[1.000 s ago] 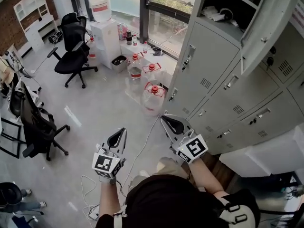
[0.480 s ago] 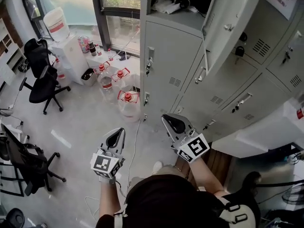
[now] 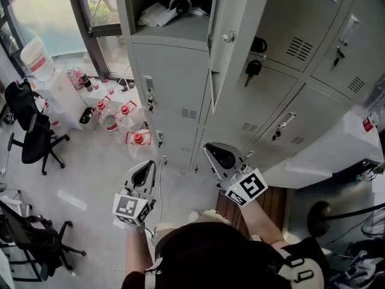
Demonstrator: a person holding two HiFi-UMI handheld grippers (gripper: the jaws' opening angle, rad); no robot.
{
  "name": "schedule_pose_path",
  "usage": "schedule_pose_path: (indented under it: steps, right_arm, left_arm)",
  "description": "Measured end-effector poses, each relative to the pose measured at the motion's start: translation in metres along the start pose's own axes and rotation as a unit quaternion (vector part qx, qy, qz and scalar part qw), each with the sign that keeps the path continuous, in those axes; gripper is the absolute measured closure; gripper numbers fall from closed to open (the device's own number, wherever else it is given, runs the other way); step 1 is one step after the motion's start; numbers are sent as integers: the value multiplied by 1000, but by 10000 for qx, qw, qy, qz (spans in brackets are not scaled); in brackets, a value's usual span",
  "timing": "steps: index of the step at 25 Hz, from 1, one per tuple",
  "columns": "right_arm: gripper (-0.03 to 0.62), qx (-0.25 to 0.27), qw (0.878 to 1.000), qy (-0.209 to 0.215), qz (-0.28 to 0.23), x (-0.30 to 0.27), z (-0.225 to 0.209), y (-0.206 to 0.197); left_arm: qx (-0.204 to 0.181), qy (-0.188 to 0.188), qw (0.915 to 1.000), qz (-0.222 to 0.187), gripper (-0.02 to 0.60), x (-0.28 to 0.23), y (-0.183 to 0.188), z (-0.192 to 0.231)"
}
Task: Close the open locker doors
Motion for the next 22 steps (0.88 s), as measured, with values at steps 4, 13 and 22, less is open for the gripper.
schedule_pose_path:
  steps: [4, 13, 22]
  right_arm:
    - [562, 105, 9996, -246, -92, 7, -17, 13]
    - [562, 299, 9956, -739, -486, 3, -28, 56]
    - [560, 748, 9855, -1248, -872, -13, -18, 99]
  left_arm:
    - [67, -310, 9994, -98, 574, -27, 2, -9]
    - [87, -1310, 9913, -6, 574, -67, 0, -18]
    - [146, -2105, 9775, -7, 574, -75, 7, -6]
Point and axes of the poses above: the fingertips, and each gripper's own axes: x backward along the fingers, z to its left, y out of its top, the point moved 2 cm from there along x, backward along the fingers, and after that the axes turned 10 degrees about -z, right-handed, at the moved point
